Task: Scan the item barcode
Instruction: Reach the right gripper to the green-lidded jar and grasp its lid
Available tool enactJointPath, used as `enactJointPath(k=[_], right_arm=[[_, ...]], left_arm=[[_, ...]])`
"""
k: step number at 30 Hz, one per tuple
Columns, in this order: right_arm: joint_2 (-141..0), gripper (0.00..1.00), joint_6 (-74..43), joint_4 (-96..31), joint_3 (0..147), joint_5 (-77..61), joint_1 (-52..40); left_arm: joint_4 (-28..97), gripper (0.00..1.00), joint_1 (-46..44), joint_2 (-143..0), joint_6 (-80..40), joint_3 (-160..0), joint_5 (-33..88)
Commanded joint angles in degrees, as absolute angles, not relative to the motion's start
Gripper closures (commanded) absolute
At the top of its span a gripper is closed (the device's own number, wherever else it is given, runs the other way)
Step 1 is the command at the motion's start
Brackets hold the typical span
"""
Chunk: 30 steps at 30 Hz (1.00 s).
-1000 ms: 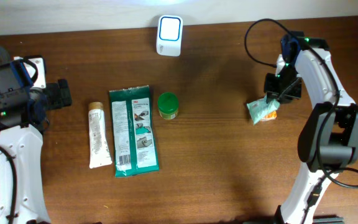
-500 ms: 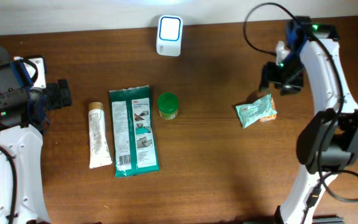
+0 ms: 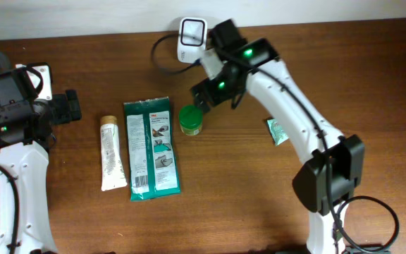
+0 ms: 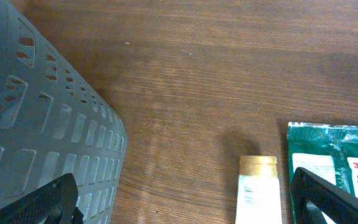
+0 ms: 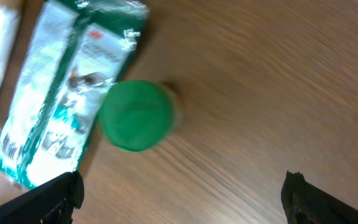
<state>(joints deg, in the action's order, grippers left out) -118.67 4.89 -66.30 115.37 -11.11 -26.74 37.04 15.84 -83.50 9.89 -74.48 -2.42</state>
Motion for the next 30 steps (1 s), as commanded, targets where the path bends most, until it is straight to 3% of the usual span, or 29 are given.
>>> enactJointPath(k=[1, 14, 17, 19, 23, 30], right_arm=[[-120.81, 0.02, 13.41, -64.42, 114.65, -11.35, -30.33], [-131.66, 0.0, 14.79, -58.63, 114.65, -9.89, -32.34], [-132.79, 0.1, 14.76, -58.43, 114.65, -9.89, -32.34], [-133.16, 0.26, 14.76, -58.46, 114.65, -9.87, -32.23], [-133.12, 0.47, 13.26, -58.72, 114.72, -8.16, -32.12], [-131.59, 0.5, -6.7, -68.6, 119.92, 0.93, -31.9]], left_arm=[[36.93, 0.01, 16.03, -82.7, 10.2, -75.26, -2.61], [36.93, 0.01, 16.03, -82.7, 10.2, -75.26, -2.61], [36.93, 0.01, 16.03, -82.7, 10.2, -75.26, -2.61], [36.93, 0.01, 16.05, -82.7, 10.2, -75.26, -2.61], [36.93, 0.01, 16.03, -82.7, 10.2, -75.26, -2.61], [36.93, 0.01, 16.05, -82.7, 10.2, -75.26, -2.61]])
